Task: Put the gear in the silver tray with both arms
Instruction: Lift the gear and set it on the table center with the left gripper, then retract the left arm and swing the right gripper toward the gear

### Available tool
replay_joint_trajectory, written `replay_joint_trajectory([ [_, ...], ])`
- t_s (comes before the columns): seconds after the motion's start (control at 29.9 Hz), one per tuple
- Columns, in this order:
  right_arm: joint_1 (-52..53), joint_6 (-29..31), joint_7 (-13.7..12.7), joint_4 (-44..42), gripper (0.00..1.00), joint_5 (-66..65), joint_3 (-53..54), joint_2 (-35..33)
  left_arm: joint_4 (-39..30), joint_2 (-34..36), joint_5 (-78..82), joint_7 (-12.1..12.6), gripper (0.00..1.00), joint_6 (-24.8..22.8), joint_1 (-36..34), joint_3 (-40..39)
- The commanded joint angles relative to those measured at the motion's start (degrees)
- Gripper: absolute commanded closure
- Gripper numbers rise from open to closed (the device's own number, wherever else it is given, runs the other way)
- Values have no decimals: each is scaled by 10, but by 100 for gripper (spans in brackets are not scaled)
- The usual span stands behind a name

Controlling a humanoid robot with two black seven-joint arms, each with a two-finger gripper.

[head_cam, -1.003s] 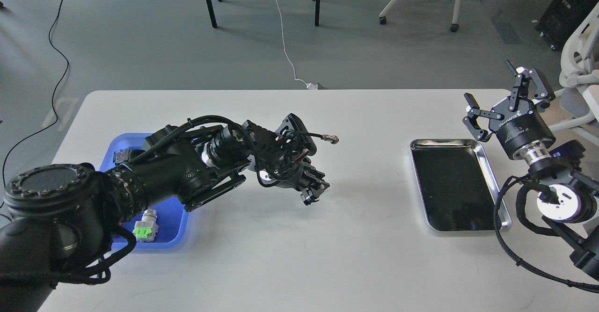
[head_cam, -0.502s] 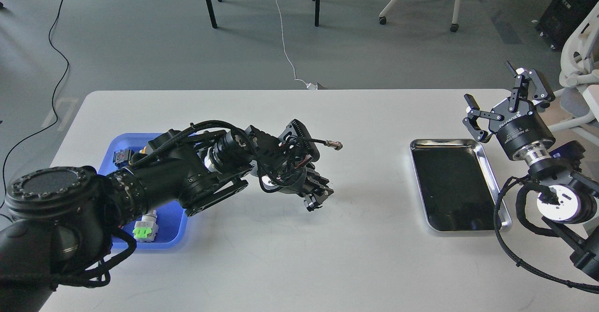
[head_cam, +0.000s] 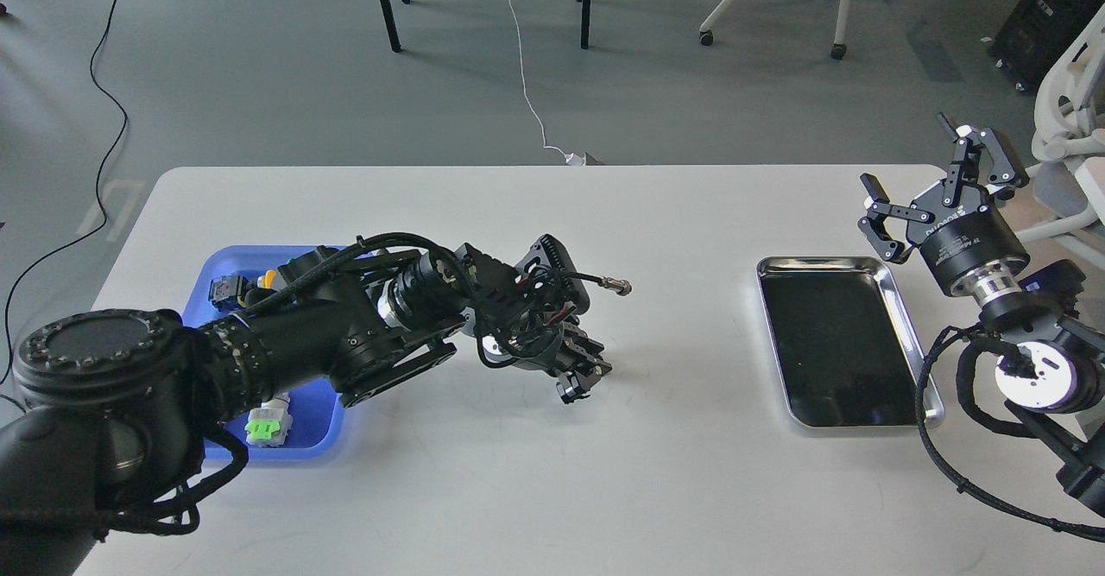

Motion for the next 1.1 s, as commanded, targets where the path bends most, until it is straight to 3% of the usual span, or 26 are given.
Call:
replay_joint_trajectory([
  [0.0, 0, 0, 0, 0, 1, 0, 0, 1, 1, 0, 0, 0, 15, 3, -1, -3],
  [0.4, 1, 3, 0, 5, 1, -6, -3, -3, -23, 0, 0, 0, 4, 21, -40, -64],
  [0.64, 12, 8, 0, 25, 1, -71, -20, -24, -93, 9, -331, 0, 3, 18, -55, -117],
  [0.74, 24, 8, 0, 45, 1, -128, -32, -41, -141, 94, -494, 0, 3, 17, -44, -130],
  [0.9, 96, 9, 0, 71, 1, -221, -117, -74, -199, 207, -700, 0, 2, 0, 66, -207],
  [1.07, 225, 9, 0, 84, 1, -328, -264, -81, -213, 248, -776, 0, 2, -39, 202, -347],
])
